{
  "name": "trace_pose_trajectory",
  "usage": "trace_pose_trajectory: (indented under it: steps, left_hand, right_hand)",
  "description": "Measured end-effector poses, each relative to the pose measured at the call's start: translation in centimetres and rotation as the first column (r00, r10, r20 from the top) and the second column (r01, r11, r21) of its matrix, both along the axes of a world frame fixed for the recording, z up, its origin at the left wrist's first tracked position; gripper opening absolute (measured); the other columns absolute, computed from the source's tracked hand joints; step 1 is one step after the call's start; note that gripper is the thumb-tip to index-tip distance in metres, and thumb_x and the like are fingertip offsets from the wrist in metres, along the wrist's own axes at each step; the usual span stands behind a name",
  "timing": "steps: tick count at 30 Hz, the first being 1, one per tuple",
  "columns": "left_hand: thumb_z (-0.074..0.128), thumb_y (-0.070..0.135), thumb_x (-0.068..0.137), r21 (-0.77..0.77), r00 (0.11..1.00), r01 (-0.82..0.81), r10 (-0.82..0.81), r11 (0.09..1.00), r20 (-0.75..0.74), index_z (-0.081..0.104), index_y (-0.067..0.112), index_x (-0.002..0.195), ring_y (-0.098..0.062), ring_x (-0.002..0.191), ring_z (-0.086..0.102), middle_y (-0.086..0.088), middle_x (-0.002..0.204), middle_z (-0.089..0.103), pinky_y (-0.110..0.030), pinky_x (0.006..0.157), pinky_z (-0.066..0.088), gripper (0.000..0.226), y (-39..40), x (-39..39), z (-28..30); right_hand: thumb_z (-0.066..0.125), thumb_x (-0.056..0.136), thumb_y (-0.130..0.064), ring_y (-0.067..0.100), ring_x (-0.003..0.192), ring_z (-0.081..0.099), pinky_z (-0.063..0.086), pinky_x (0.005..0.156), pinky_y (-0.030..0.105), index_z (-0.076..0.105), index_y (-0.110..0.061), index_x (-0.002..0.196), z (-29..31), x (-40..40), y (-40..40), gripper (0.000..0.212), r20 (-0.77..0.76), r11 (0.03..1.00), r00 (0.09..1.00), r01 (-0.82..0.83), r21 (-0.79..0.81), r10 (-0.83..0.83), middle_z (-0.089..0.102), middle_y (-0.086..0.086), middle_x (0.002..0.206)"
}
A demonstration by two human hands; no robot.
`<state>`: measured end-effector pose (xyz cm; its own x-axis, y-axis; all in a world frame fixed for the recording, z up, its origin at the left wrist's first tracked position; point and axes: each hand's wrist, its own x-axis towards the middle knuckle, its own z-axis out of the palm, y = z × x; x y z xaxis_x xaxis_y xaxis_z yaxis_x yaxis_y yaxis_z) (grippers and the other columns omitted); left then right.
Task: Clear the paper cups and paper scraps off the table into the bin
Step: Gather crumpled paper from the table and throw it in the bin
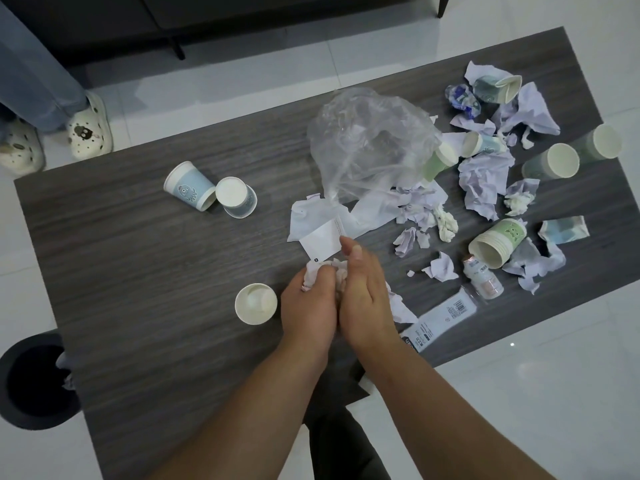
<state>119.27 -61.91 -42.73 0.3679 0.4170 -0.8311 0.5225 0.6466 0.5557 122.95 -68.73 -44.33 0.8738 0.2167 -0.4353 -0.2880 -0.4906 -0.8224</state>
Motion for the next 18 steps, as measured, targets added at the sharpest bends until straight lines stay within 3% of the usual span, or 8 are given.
trace_pose_trajectory:
  steps: [3,5,8,12,15,18]
  left_hand:
    - [0.069,0.058,0.06,-0.075,0.999,-0.036,0.035,0.996,-0.024,0.082,0.032,0.088,-0.023,0.076,0.075,-0.002,0.089,0.082,-0.033,0.055,0.054,0.04,1.0,0.0,-0.1]
    - [0.074,0.052,0.065,-0.19,0.996,-0.075,0.064,0.979,-0.061,0.083,0.029,0.09,-0.02,0.076,0.075,-0.004,0.093,0.083,-0.029,0.053,0.052,0.036,1.7,-0.8,-0.2]
    - [0.071,0.047,0.089,-0.369,0.984,-0.171,0.139,0.913,-0.113,0.088,0.024,0.086,-0.018,0.076,0.081,-0.008,0.104,0.085,-0.033,0.07,0.059,0.028,2.1,-2.7,-0.1]
    - [0.059,0.046,0.103,-0.505,0.969,-0.237,0.167,0.83,-0.181,0.077,0.015,0.119,-0.024,0.086,0.084,-0.011,0.111,0.084,-0.047,0.091,0.062,0.04,1.7,-4.8,0.2]
    - [0.058,0.045,0.105,-0.532,0.962,-0.263,0.179,0.805,-0.205,0.076,0.013,0.124,-0.029,0.1,0.08,-0.012,0.114,0.083,-0.054,0.106,0.056,0.041,0.9,-5.5,0.8]
    - [0.06,0.043,0.104,-0.566,0.963,-0.262,0.174,0.782,-0.204,0.075,0.009,0.125,-0.025,0.089,0.082,-0.016,0.119,0.082,-0.052,0.106,0.054,0.042,0.2,-6.1,0.8]
  right_hand:
    - [0.044,0.103,-0.043,0.0,0.126,0.056,0.045,0.113,0.035,0.064,-0.033,0.135,0.1,3.8,-1.5,0.039,0.132,0.994,0.987,0.097,-0.051,-0.089,0.061,-0.018,0.128]
    - [0.056,0.096,-0.032,0.018,0.128,0.056,0.045,0.114,0.045,0.06,-0.026,0.14,-0.2,8.3,-3.6,0.045,0.191,0.944,0.967,0.215,-0.251,-0.169,0.056,-0.002,0.135]
    - [0.071,0.085,-0.058,0.039,0.144,0.042,0.036,0.12,0.055,0.037,-0.027,0.159,-1.2,14.0,-5.9,0.087,0.027,0.813,0.986,0.151,-0.562,-0.164,0.036,0.013,0.159]
    - [0.072,0.058,-0.094,0.042,0.159,0.02,0.029,0.125,0.058,0.008,-0.028,0.169,-3.3,16.6,-5.4,0.144,-0.21,0.762,0.97,-0.04,-0.647,-0.127,0.004,0.012,0.176]
    - [0.07,0.043,-0.1,0.041,0.161,0.015,0.032,0.124,0.06,0.003,-0.032,0.169,-4.9,17.0,-3.6,0.158,-0.278,0.767,0.957,-0.112,-0.632,-0.089,-0.006,0.007,0.177]
    - [0.067,0.044,-0.101,0.042,0.162,0.008,0.024,0.125,0.064,0.0,-0.031,0.169,-6.3,16.8,-2.1,0.158,-0.319,0.671,0.948,-0.23,-0.705,-0.01,-0.002,0.015,0.175]
